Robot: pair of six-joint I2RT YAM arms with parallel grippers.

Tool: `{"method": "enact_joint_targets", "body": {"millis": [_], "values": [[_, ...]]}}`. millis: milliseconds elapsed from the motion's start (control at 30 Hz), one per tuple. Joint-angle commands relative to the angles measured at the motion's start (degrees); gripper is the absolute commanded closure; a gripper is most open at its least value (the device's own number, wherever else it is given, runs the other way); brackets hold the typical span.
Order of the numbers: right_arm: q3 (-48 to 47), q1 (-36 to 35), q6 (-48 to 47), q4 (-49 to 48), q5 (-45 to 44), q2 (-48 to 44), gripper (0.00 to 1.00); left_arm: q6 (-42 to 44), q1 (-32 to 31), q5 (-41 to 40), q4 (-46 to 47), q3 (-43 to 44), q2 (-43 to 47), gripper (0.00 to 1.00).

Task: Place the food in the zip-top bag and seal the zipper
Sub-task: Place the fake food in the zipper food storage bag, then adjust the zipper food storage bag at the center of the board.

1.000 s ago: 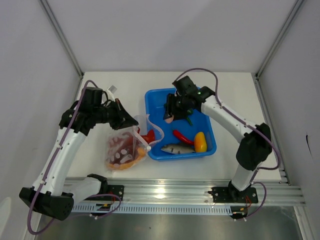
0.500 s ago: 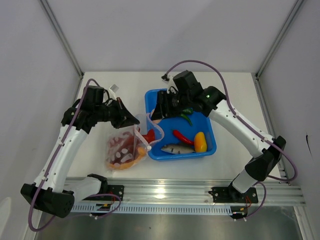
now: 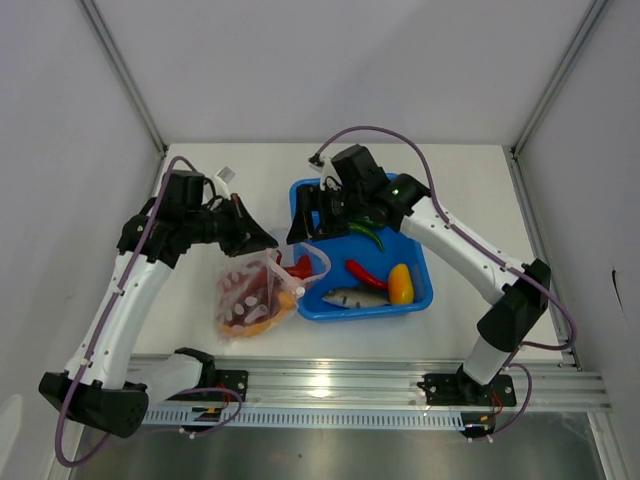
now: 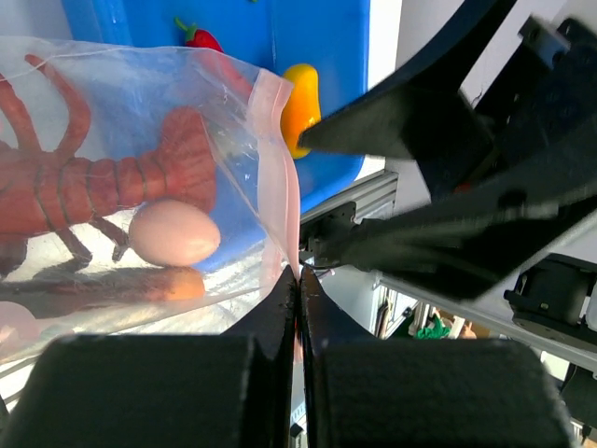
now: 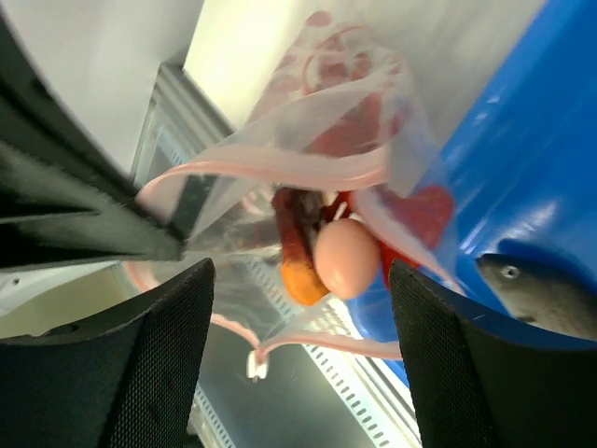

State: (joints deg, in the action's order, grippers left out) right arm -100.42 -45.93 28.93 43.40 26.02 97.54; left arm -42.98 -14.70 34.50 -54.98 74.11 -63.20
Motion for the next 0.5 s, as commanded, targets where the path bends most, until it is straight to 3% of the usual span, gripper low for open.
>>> {"method": "enact_joint_targets", "body": {"millis": [0,100,200,467], "values": [[-0.3,3.11,-0.27,0.71,-5.68,-4.01,0.23,0.0,0.46,0.92,0.49,2.18,2.38,0.99],[-0.65,6.72,-1.06,7.74,-9.58,-4.81,0.24,-0.26,0.46,0.92,0.49,1.57,2.91,1.0],[3.11,10.86,-2.21,12.4,-7.22,-6.21,0.29,-0.52,0.46,0.83,0.58,1.22,3.26,0.99],[14.64,8.67,-1.24,6.18,0.87,-9.04,0.38,-0.7,0.46,1.01,0.49,1.48,2.99,1.0]]}}
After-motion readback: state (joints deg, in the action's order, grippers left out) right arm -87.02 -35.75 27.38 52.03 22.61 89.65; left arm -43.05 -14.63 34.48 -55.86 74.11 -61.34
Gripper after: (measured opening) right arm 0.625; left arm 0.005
